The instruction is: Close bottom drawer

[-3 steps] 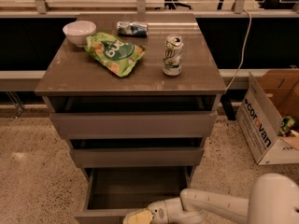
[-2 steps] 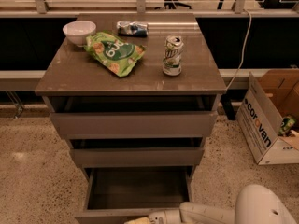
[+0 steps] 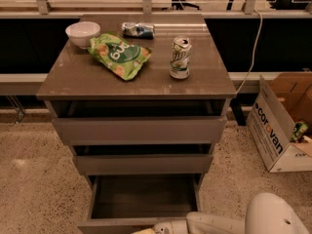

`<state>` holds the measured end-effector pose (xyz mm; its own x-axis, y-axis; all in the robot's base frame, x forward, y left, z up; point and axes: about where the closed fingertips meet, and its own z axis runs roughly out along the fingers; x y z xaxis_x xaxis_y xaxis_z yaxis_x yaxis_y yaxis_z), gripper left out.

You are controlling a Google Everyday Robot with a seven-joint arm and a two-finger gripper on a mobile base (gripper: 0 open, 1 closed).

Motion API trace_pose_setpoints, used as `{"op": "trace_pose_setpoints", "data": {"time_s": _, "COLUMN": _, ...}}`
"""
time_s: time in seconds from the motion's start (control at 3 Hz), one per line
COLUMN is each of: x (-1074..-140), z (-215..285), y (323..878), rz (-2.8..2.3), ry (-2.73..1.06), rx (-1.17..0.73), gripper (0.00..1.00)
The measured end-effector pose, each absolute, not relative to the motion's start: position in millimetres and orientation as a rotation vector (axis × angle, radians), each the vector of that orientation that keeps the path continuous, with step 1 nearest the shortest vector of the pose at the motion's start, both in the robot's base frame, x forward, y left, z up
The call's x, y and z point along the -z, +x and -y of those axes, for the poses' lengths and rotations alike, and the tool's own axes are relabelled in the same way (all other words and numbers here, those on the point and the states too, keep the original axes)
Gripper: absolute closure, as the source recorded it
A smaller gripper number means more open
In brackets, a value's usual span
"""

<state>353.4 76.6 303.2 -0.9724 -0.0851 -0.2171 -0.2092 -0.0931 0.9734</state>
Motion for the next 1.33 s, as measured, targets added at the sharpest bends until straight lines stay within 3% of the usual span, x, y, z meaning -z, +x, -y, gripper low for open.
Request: {"op": "trace_pose_setpoints", "data": {"time_s": 1.33, "x": -271, "z": -71, "y": 321, "rz": -2.004, "ry": -0.360, "rx": -2.265, "gripper": 1.00}}
